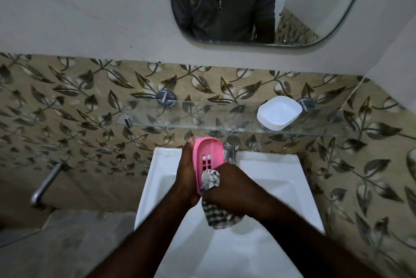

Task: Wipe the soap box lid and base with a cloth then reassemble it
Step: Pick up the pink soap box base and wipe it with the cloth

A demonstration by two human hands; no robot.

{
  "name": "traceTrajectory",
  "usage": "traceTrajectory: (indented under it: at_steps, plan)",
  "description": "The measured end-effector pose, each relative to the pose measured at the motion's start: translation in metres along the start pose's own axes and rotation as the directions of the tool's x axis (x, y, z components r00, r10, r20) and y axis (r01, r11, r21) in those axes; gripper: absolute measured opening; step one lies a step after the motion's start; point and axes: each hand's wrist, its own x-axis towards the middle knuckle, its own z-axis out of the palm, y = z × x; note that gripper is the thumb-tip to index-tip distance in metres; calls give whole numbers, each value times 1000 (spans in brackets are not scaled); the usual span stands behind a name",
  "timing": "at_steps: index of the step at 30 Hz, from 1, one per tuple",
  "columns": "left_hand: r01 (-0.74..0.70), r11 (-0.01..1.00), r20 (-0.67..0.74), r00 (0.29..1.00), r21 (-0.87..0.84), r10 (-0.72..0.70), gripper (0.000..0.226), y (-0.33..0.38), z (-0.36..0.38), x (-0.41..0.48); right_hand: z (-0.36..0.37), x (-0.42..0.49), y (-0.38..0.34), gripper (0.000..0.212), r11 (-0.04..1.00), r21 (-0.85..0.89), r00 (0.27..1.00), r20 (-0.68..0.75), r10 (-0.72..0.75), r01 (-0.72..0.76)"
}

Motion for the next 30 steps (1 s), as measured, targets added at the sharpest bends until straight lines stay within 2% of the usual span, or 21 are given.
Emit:
traceTrajectory:
  at_steps: [1,3,5,6,8,12,15,18,19,21,23,25,27,28,30]
  plan:
    - [0,999,16,1000,-38,1,75,2,0,1,-3,0,0,7,973,231,1000,22,8,-13]
    - [-7,998,50,999,-59,10,77,9,1,4,-11,-2,1,17,796,601,997,61,42,-71]
    - [-27,999,55,998,-38,29,75,14,0,6,-20,-3,5,15,665,746,996,-10,84,-49]
    - [-39,999,45,998,-21,40,73,16,-1,6,-24,-3,9,15,658,753,989,-86,116,-12]
    - [-55,998,38,998,2,55,71,17,-7,7,-33,-4,16,18,689,721,953,-254,166,72]
    - [-34,999,95,995,15,33,77,16,-2,4,-32,-5,15,26,790,591,899,-420,127,164]
    - [8,999,168,986,42,-15,82,9,11,0,-11,-2,6,25,871,463,913,-406,42,166]
    - [38,997,117,992,62,-45,75,9,10,-2,7,-4,1,19,881,435,944,-327,-35,183]
    - [44,997,87,995,56,-49,73,9,6,-1,8,-6,4,20,909,364,947,-308,-90,204]
    - [70,997,24,997,40,-71,73,10,1,0,4,-8,13,16,957,37,933,-238,-271,288]
    - [105,994,1,994,21,-105,75,10,1,-2,-1,-8,23,17,888,-311,912,-121,-391,339]
    - [156,987,-6,988,26,-155,75,12,2,-4,-5,-4,29,25,788,-482,882,-61,-467,383]
    - [179,984,-23,984,25,-178,73,17,1,-4,-4,-1,30,31,742,-526,853,-57,-519,416]
    - [174,984,-28,984,28,-173,72,18,0,-3,-2,-2,30,31,755,-502,844,-87,-529,422]
    - [150,986,-35,988,72,-148,73,17,-2,-2,8,-5,32,24,866,-323,862,-214,-459,381]
